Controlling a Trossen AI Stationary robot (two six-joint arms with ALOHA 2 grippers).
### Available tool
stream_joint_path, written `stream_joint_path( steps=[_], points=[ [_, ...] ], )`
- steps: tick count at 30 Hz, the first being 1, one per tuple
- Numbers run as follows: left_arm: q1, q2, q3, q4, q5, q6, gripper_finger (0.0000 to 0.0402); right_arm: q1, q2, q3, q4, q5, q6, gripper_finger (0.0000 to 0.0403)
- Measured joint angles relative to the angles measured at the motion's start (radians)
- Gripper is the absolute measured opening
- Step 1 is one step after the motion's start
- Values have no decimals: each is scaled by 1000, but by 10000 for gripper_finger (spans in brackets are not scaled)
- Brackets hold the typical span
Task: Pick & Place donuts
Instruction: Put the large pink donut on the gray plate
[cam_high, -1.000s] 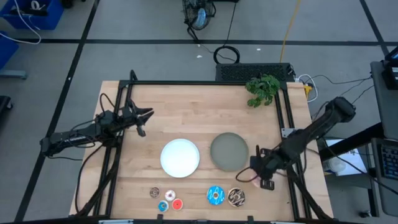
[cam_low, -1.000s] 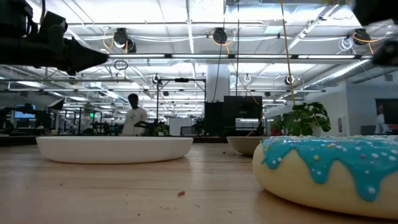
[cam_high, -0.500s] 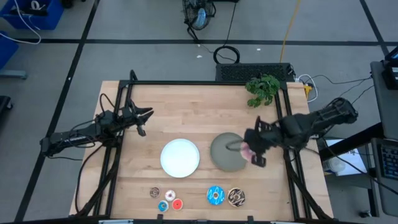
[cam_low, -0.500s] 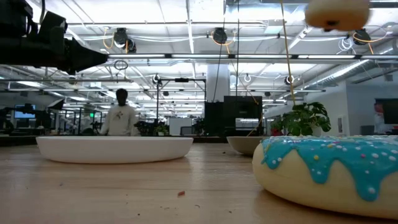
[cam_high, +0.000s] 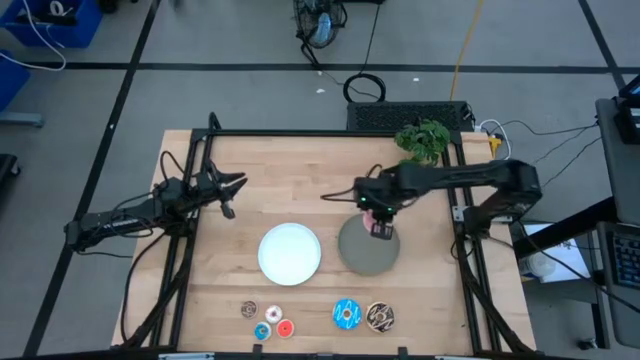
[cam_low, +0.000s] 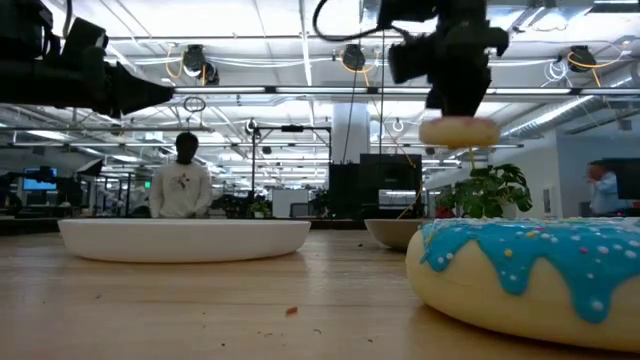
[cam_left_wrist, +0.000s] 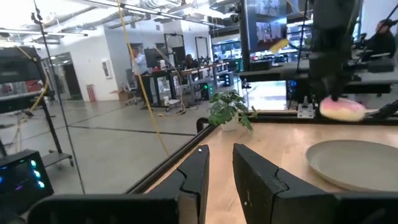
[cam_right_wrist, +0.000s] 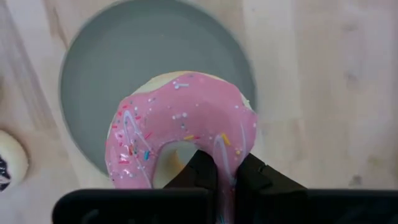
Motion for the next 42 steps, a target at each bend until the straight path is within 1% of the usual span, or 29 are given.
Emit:
stream_joint_path(
  steps=[6, 10, 14, 19, 27, 29, 32, 38, 42],
  points=[
    [0, 0, 0, -5, -31, 16, 76, -23, 113, 0, 81, -4, -103, 10],
    [1, 0, 0, -9, -32, 8, 76, -27, 177, 0, 165, -4, -127, 10],
    [1, 0, 0, -15, -32, 7, 76, -25, 232, 0, 166, -9, -128, 10],
    [1, 0, 0, -18, -32, 11, 76, -17, 258, -27, 171, -7, -128, 10],
    [1, 0, 0, -3, -33, 19, 76, -17, 265, -108, 254, -5, -143, 15],
    [1, 0, 0, 5, -33, 27, 76, -17, 265, -117, 256, -5, -155, 29],
    [1, 0, 0, 7, -34, 32, 76, -16, 264, -121, 256, -4, -172, 62],
    [1, 0, 0, 10, -34, 57, 76, -15, 221, -122, 251, 3, -156, 156],
    [1, 0, 0, 27, -34, 57, 76, -14, 165, -122, 250, 57, -118, 209]
  ],
)
